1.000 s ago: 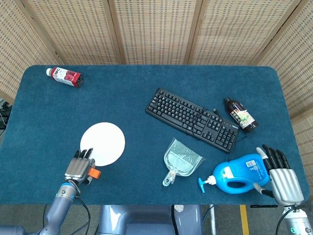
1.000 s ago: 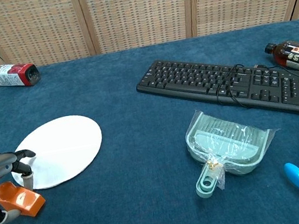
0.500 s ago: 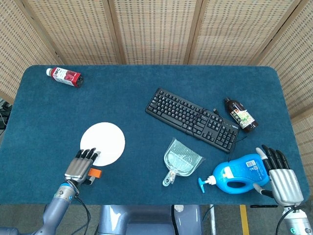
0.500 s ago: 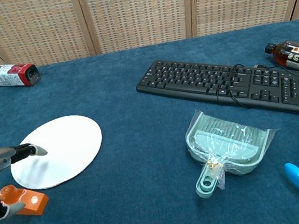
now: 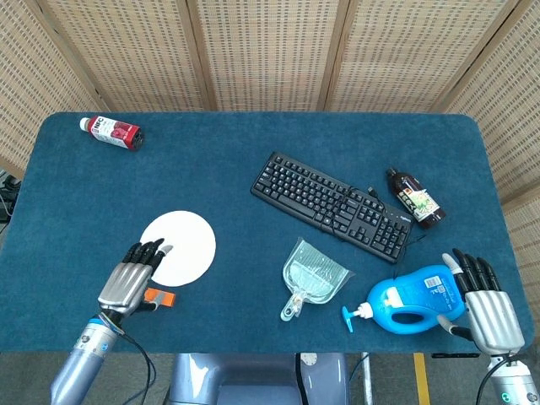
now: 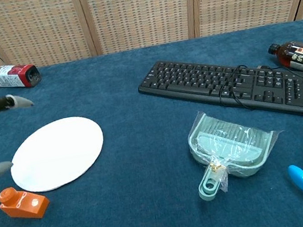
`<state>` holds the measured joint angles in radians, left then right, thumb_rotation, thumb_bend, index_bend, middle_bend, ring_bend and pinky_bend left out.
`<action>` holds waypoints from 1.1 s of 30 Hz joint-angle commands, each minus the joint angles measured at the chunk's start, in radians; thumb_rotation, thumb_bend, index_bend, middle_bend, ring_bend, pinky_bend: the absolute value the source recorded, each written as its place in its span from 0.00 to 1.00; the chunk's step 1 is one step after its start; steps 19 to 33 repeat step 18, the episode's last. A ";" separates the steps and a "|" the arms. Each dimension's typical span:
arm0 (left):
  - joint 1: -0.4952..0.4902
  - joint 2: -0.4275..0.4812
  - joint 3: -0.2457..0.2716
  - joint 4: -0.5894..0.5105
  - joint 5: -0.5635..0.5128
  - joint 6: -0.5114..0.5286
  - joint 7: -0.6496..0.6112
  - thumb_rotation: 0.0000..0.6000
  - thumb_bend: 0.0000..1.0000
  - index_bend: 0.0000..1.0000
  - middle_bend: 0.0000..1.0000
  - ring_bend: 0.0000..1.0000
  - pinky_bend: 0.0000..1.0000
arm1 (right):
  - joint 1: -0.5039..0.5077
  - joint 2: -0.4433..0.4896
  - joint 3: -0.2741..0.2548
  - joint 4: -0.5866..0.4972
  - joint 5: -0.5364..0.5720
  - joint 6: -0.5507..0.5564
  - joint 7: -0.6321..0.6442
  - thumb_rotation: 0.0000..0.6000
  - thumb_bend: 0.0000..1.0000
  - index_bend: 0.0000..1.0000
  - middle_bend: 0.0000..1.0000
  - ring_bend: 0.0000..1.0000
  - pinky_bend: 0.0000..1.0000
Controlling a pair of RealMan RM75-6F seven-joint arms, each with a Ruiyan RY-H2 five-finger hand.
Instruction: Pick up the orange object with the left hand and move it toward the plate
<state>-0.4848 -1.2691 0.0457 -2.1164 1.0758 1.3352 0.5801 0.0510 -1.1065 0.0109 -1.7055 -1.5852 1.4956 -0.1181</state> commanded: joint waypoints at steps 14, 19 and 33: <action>0.279 -0.006 0.113 0.220 0.408 0.346 0.002 1.00 0.34 0.00 0.00 0.00 0.00 | -0.003 -0.010 -0.006 0.000 -0.022 0.012 -0.018 1.00 0.00 0.00 0.00 0.00 0.04; 0.304 0.011 0.114 0.268 0.403 0.339 -0.041 1.00 0.33 0.00 0.00 0.00 0.00 | -0.003 -0.021 -0.008 0.002 -0.029 0.013 -0.039 1.00 0.00 0.00 0.00 0.00 0.04; 0.304 0.011 0.114 0.268 0.403 0.339 -0.041 1.00 0.33 0.00 0.00 0.00 0.00 | -0.003 -0.021 -0.008 0.002 -0.029 0.013 -0.039 1.00 0.00 0.00 0.00 0.00 0.04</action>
